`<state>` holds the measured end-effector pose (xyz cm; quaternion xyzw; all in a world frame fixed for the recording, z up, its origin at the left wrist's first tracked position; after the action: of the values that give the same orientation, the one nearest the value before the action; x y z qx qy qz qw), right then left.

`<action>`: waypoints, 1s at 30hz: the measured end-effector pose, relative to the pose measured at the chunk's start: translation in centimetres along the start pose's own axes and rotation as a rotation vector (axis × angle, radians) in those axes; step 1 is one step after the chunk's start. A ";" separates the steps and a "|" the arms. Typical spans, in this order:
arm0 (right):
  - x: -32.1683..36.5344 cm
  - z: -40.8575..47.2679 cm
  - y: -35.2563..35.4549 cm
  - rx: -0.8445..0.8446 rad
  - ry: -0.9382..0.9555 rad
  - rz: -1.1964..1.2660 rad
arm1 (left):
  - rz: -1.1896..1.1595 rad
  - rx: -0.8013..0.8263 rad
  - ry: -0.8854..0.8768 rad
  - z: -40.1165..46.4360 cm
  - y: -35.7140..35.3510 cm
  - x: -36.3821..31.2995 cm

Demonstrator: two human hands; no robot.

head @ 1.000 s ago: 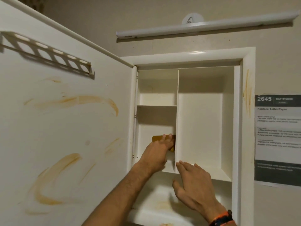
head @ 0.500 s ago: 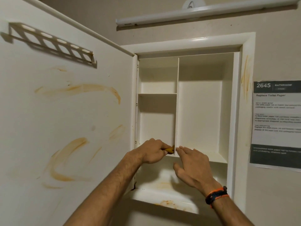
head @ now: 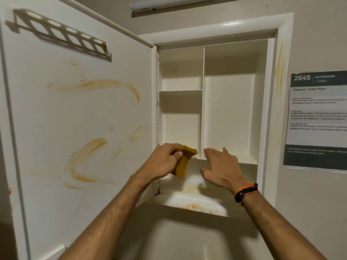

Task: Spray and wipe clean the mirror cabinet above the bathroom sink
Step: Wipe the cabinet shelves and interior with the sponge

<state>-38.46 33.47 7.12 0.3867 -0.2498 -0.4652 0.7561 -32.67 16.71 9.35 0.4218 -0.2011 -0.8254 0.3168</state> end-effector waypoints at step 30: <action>-1.6 -8.8 -3.5 0.234 -0.648 1.775 | -0.747 -0.189 0.604 -4.7 -8.6 0.1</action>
<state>-34.45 37.07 -0.89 -0.0186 -0.6948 0.2219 0.6839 -31.92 22.49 1.47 0.6550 0.1406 -0.7381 0.0803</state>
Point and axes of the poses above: each hand's wrist, its own z-axis towards the middle knuckle, its own y-axis out of the back of the hand, x = y × z, the point moved 6 cm from there along z, towards the middle knuckle, and after that the axes turned 4 degrees about -x, right-handed, at the moved point
